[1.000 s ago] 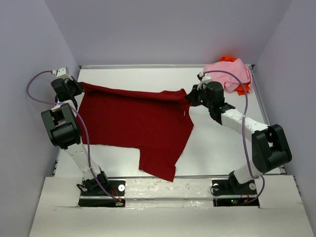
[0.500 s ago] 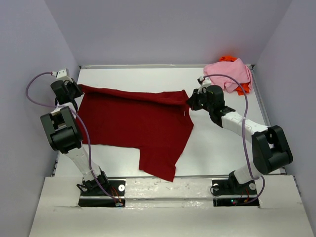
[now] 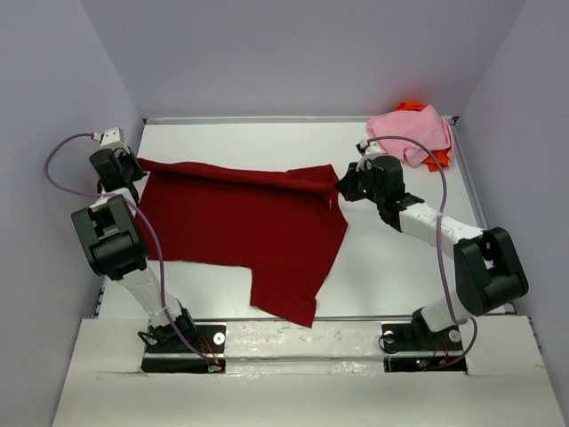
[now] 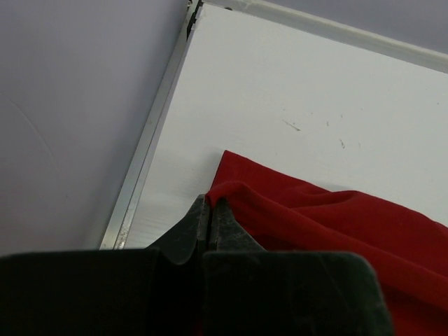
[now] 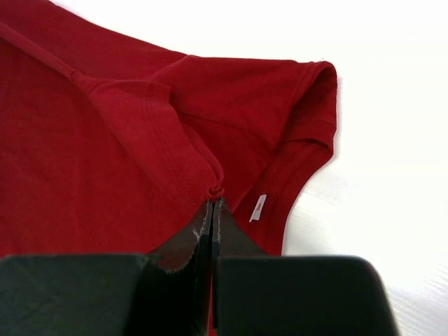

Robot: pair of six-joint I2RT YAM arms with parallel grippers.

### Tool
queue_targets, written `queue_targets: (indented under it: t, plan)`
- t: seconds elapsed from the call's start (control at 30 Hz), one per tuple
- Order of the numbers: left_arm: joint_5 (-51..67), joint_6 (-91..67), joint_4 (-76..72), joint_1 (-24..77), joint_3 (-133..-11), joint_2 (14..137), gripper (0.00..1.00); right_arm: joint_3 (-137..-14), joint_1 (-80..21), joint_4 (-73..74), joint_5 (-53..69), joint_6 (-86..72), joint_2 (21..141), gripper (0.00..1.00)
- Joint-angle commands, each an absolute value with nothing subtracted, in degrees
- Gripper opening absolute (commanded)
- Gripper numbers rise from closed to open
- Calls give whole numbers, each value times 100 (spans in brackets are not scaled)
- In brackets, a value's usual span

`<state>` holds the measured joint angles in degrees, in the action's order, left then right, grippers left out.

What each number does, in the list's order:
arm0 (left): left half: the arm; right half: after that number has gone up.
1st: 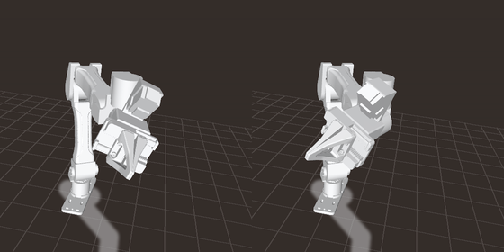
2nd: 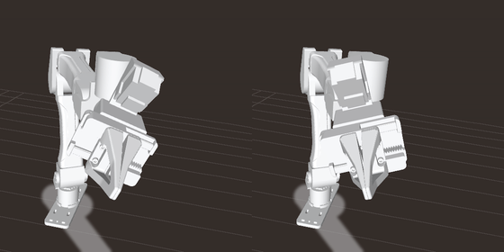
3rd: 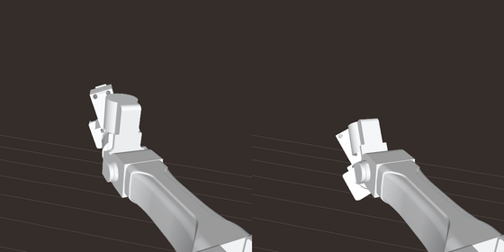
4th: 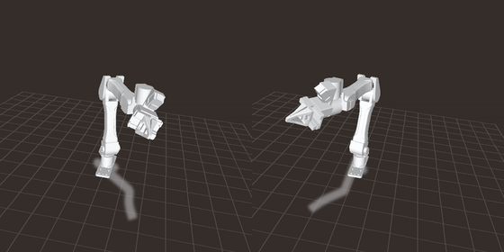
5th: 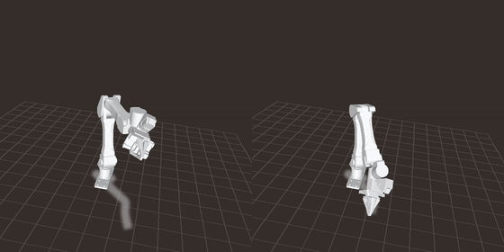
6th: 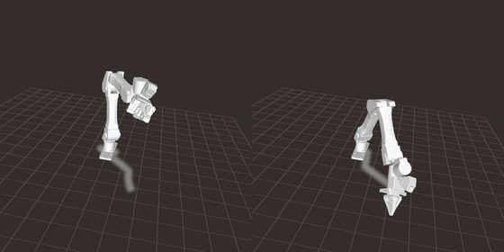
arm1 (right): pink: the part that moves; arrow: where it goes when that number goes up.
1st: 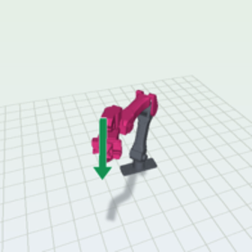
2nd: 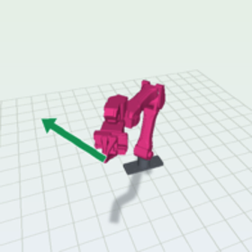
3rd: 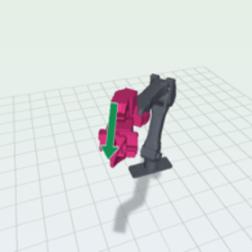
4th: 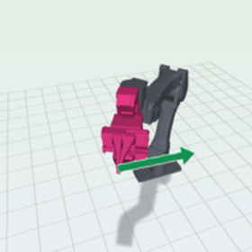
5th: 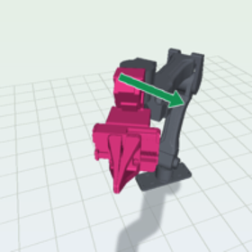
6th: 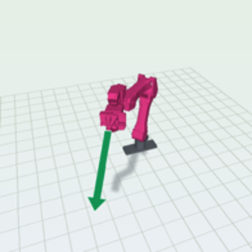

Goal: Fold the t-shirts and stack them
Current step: Fold the tshirt

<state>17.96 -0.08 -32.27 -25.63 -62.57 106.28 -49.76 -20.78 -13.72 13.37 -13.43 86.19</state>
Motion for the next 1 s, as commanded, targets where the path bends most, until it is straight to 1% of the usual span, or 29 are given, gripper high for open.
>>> queue_targets:
  t: [0.0, 0.43, 0.97]
  plan:
    - [1643, 298, -3428, -2628, -6144, 10248, 0, -4975, -2136, -1573, 1371, -1415, 8481, 0]
    - [1547, 387, -3445, -2628, -6003, 10257, 0, -4966, -2136, -1512, 1582, -1441, 8561, 0]
    - [1468, 457, -3560, -2628, -5766, 10169, 0, -4781, -2136, -1424, 1538, -1459, 8385, 0]
